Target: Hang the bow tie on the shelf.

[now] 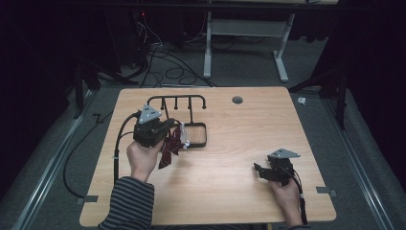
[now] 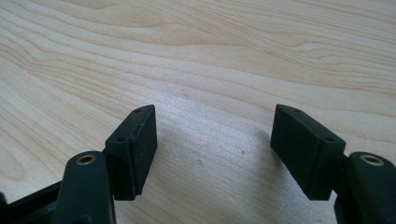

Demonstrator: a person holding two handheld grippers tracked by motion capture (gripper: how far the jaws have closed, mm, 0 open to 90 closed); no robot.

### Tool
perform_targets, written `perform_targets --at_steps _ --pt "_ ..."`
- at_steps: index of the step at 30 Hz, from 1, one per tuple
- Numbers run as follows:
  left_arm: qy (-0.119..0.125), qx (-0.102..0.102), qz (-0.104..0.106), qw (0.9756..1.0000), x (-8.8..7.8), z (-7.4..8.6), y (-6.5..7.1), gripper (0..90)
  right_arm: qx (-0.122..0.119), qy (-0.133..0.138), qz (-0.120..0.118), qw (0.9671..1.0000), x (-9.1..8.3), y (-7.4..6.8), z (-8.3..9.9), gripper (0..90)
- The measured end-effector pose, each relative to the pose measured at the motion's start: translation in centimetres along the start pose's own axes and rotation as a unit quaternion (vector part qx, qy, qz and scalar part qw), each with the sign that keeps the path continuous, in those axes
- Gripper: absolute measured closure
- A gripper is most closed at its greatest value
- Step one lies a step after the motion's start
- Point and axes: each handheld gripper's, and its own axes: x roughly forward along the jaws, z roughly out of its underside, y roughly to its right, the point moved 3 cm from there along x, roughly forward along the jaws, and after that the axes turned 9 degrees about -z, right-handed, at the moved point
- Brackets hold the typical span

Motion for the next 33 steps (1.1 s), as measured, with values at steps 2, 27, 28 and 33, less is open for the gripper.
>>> perform_targets --at_steps 2,27,28,33 --pt "0.003 -0.004 -0.003 1.0000 0.2 -0.1 -0.2 89.9 0.001 0.001 0.000 1.0000 0.0 0.0 0.0 33.1" --pt "0.008 -0.004 -0.016 0.9998 2.2 -2.7 -0.7 89.8 -0.001 0.001 -0.003 1.0000 0.0 0.0 0.0 33.1" --pt "0.008 -0.004 -0.017 0.9998 2.2 -2.8 -0.7 89.9 -0.001 0.001 -0.003 1.0000 0.0 0.0 0.0 33.1" --pt "0.007 -0.006 -0.019 0.9998 2.6 -3.4 -1.0 89.8 -0.001 0.001 -0.002 1.0000 0.0 0.0 0.0 33.1"
